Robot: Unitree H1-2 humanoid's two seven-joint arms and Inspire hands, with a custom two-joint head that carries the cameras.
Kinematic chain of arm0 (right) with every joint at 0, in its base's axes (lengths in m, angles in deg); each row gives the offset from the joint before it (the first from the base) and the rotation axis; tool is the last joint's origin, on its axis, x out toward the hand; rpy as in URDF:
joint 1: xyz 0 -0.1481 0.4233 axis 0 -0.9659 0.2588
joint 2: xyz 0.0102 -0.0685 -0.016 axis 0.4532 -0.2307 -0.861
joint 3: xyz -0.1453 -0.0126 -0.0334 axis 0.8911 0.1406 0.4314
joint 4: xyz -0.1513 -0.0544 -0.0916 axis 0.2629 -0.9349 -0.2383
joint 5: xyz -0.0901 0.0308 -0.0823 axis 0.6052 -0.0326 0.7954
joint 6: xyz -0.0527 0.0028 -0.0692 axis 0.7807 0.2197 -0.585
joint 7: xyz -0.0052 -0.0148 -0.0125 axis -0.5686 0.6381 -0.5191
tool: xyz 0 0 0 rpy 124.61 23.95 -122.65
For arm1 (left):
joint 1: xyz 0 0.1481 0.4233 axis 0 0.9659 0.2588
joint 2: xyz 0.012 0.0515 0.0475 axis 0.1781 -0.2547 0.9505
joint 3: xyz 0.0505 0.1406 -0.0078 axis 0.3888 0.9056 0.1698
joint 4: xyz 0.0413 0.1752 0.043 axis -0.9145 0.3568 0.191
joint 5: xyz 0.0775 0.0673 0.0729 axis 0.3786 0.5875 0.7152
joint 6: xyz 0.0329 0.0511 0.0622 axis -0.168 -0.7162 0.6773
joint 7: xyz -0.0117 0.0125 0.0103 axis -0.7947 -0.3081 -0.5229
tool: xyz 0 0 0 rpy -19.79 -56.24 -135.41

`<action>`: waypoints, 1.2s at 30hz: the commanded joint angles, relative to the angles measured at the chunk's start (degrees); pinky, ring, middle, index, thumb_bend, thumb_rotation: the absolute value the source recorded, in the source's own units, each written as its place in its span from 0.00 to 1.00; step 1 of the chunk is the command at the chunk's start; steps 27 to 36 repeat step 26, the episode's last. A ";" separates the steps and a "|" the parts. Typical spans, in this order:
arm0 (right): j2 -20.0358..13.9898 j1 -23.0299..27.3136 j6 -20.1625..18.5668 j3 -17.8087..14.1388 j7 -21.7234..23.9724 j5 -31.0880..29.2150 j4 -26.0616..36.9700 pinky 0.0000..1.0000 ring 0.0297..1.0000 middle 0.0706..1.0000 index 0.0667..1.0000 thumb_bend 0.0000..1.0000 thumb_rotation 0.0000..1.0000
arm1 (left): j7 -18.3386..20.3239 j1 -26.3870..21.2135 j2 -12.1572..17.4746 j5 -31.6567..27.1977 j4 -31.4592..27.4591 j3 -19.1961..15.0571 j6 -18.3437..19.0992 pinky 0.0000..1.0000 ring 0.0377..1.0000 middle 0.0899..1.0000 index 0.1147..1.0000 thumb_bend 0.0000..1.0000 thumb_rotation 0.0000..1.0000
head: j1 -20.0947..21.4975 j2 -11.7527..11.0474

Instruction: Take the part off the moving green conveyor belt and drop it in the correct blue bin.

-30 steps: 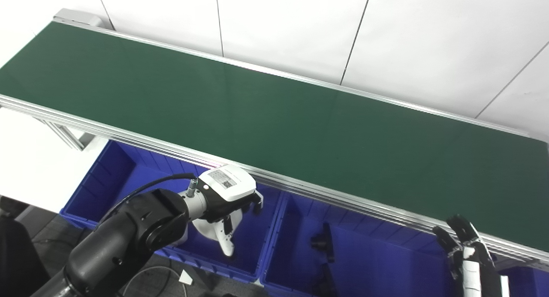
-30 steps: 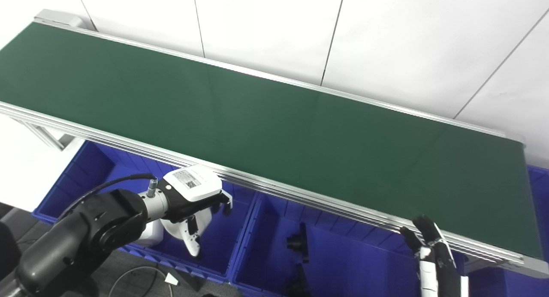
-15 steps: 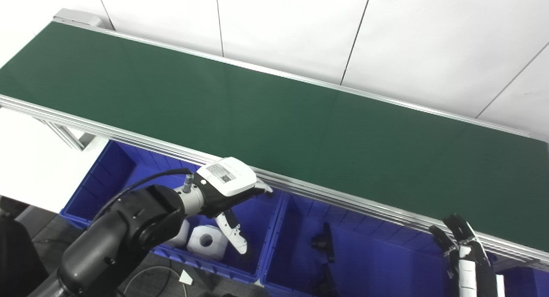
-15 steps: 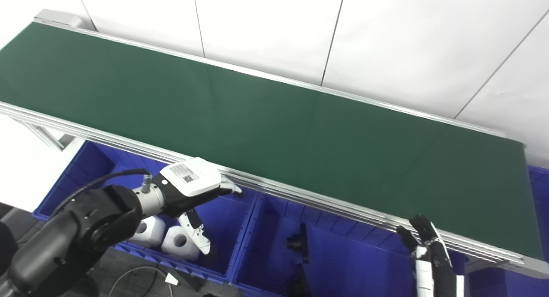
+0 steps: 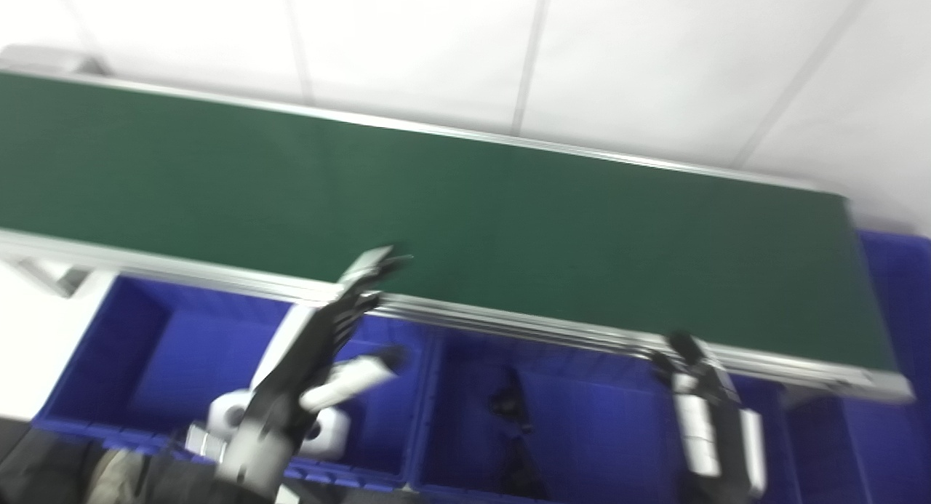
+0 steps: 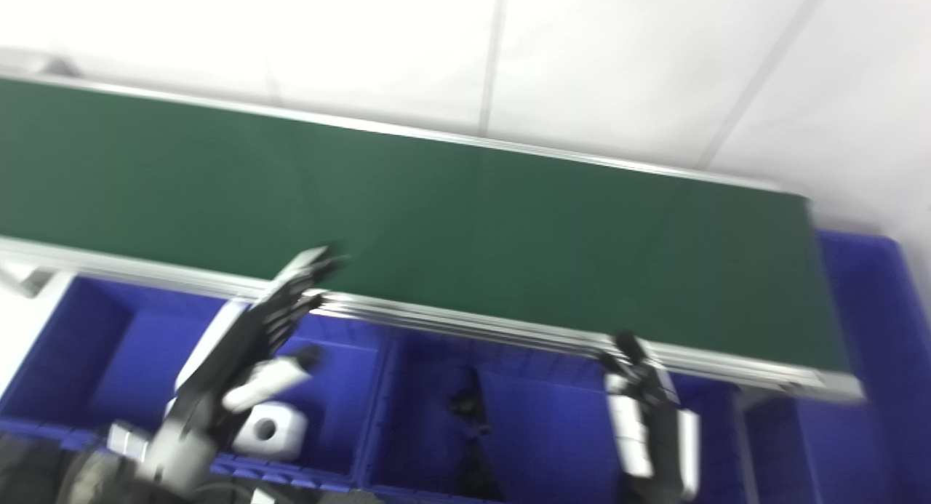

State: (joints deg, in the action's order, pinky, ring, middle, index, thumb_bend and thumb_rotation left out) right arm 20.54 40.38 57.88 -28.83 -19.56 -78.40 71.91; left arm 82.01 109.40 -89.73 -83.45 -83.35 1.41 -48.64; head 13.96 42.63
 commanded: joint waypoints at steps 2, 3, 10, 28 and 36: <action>3.04 -0.17 4.44 1.99 -2.61 3.59 -0.72 0.79 0.80 0.87 0.83 0.63 0.82 | -1.95 -3.56 3.98 -5.09 6.45 -2.86 -4.38 1.00 1.00 1.00 1.00 0.61 0.76 | 3.81 -1.75; 3.80 -0.22 4.57 2.41 -3.07 3.79 -1.16 0.79 0.80 0.87 0.84 0.63 0.82 | -2.17 -4.33 4.75 -5.72 8.19 -3.25 -4.73 1.00 1.00 1.00 1.00 0.61 0.75 | 4.12 -1.92; 5.82 -0.92 4.53 4.15 -4.83 5.34 -2.50 0.85 0.84 0.90 0.88 0.61 0.82 | -3.75 -5.90 7.70 -6.72 13.69 -1.70 -8.78 1.00 1.00 1.00 1.00 0.60 0.73 | 7.94 -4.97; 4.18 -1.01 11.84 3.67 -7.43 6.62 -7.55 0.82 0.82 0.89 0.87 0.66 0.86 | -8.52 -4.18 7.87 -1.30 18.80 3.19 -30.13 1.00 1.00 1.00 1.00 0.59 0.91 | 3.89 -9.79; 4.18 -1.01 11.84 3.67 -7.43 6.62 -7.55 0.82 0.82 0.89 0.87 0.66 0.86 | -8.52 -4.18 7.87 -1.30 18.80 3.19 -30.13 1.00 1.00 1.00 1.00 0.59 0.91 | 3.89 -9.79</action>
